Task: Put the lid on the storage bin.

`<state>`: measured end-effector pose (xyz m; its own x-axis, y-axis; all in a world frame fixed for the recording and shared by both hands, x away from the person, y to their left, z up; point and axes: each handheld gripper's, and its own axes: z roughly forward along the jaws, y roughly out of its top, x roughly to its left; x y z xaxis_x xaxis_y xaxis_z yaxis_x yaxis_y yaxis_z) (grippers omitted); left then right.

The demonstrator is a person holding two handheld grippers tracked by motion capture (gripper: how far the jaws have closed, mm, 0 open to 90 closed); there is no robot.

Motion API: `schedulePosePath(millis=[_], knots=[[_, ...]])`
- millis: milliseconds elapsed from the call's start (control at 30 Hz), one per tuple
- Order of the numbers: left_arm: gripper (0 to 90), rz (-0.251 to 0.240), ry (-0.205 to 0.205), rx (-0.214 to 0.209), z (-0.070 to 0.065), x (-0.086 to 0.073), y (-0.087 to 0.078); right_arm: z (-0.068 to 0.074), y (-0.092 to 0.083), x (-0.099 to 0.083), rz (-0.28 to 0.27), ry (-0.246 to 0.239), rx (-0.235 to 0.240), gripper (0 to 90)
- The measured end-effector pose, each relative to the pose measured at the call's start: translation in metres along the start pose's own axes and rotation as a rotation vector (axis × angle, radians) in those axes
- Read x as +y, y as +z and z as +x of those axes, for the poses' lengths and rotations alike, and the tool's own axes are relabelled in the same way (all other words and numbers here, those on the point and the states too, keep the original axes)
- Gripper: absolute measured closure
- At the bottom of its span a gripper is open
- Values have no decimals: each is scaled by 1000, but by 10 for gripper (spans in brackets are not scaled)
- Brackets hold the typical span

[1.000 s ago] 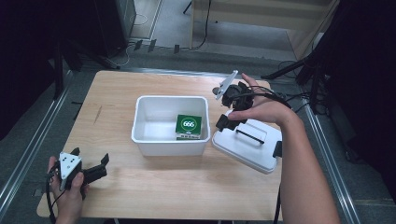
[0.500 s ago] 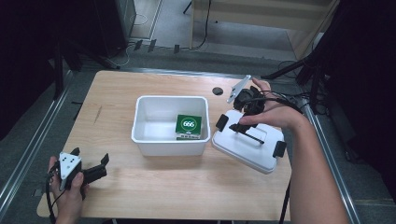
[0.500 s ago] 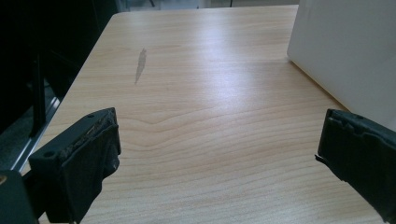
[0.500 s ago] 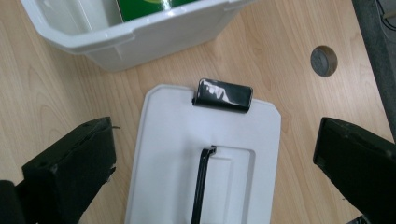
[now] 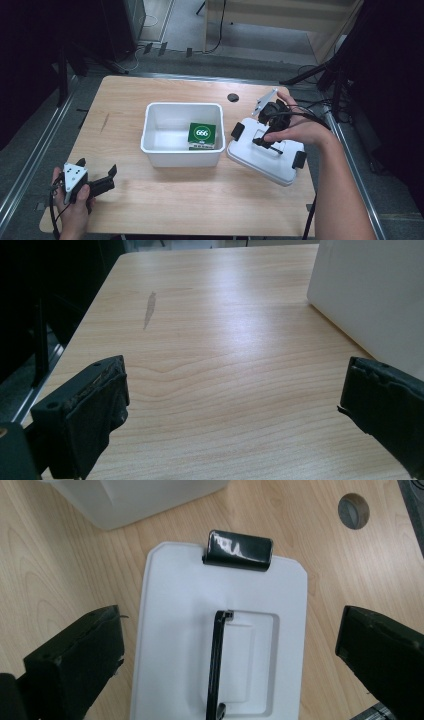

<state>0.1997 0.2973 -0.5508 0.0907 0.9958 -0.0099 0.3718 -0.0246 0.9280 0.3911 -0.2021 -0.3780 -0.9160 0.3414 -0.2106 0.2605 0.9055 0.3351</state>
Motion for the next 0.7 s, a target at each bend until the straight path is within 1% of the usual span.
schedulePosePath(millis=[133, 200, 367, 533, 633, 700], knots=[[0, 5, 1, -1, 0, 0, 0, 0, 2, -6, 8, 6, -4, 0], [0, 6, 1, -2, 0, 0, 0, 0, 4, -8, 2, 10, -3, 0], [0, 5, 0, -2, 0, 0, 0, 0, 9, -16, 21, 23, -8, 0], [0, 7, 4, 3, 0, 0, 0, 0, 16, -25, 30, 41, -5, 0], [0, 7, 2, 3, 0, 0, 0, 0, 21, -30, 37, 35, -9, 0], [0, 7, 3, 2, 0, 0, 0, 0, 25, -34, 47, 43, -5, 0]])
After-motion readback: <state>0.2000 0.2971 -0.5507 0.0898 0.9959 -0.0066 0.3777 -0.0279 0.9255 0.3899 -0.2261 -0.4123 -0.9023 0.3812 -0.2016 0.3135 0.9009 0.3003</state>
